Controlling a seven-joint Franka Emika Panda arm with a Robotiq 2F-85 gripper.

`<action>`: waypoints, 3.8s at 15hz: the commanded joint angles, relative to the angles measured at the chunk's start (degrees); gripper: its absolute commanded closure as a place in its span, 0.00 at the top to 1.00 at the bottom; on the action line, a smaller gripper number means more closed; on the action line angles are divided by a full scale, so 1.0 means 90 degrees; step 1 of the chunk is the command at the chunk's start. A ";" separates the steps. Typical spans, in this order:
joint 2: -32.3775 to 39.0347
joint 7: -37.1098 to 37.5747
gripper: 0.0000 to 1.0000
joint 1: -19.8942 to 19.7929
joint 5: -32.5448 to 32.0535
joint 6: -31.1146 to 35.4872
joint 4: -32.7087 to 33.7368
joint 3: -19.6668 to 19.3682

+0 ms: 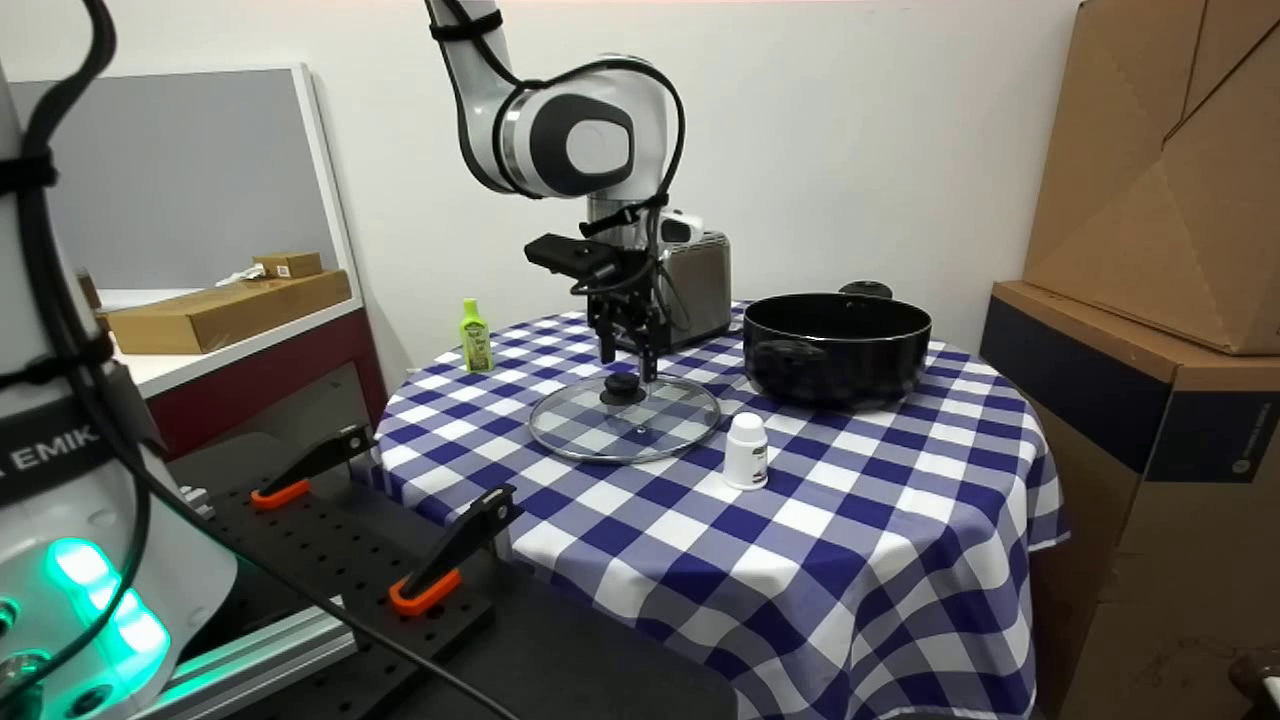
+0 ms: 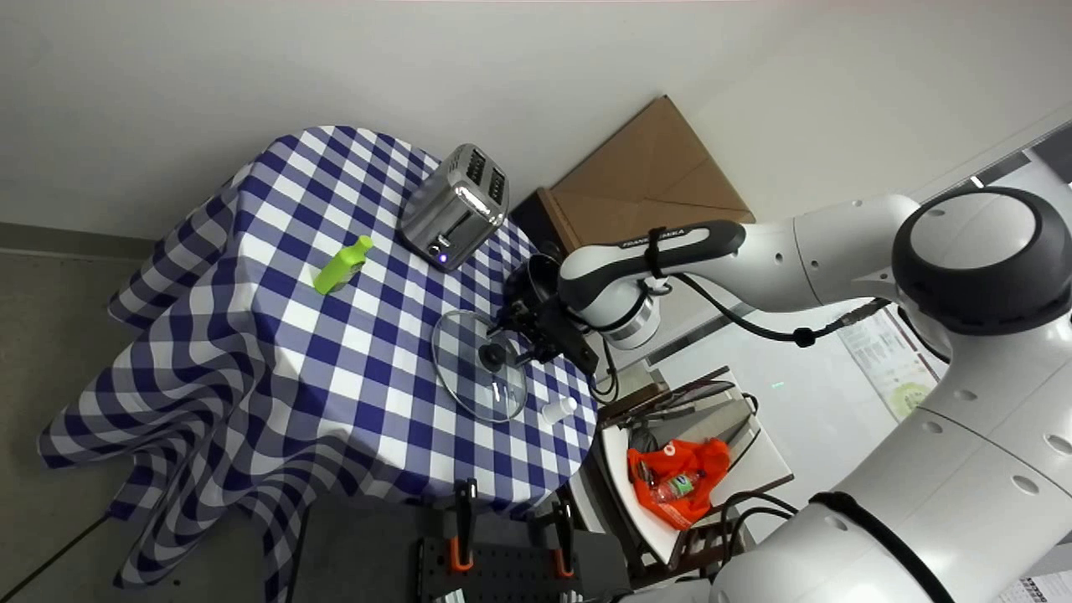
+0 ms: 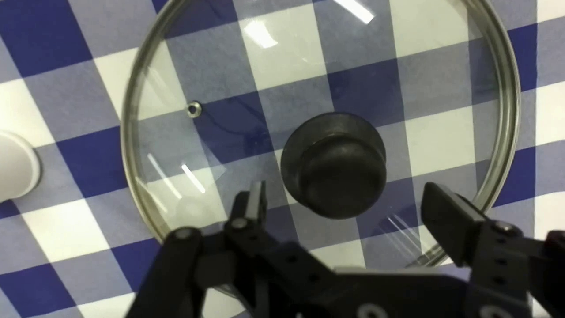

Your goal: Put the glass lid on the black pot.

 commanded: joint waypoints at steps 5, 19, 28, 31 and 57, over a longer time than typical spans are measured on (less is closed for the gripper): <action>0.0515 0.0162 0.28 0.0116 -0.0176 0.0042 0.0510 -0.0027; 0.0310 0.0167 0.56 0.0120 -0.0176 -0.0194 0.0403 -0.0042; 0.0254 0.0223 0.70 0.0267 -0.0219 -0.0586 0.0386 0.0008; 0.0257 0.0375 0.59 0.0401 -0.0387 -0.0870 0.0409 -0.0145; -0.1892 0.0397 0.25 -0.0367 -0.0664 -0.3965 0.2231 -0.0531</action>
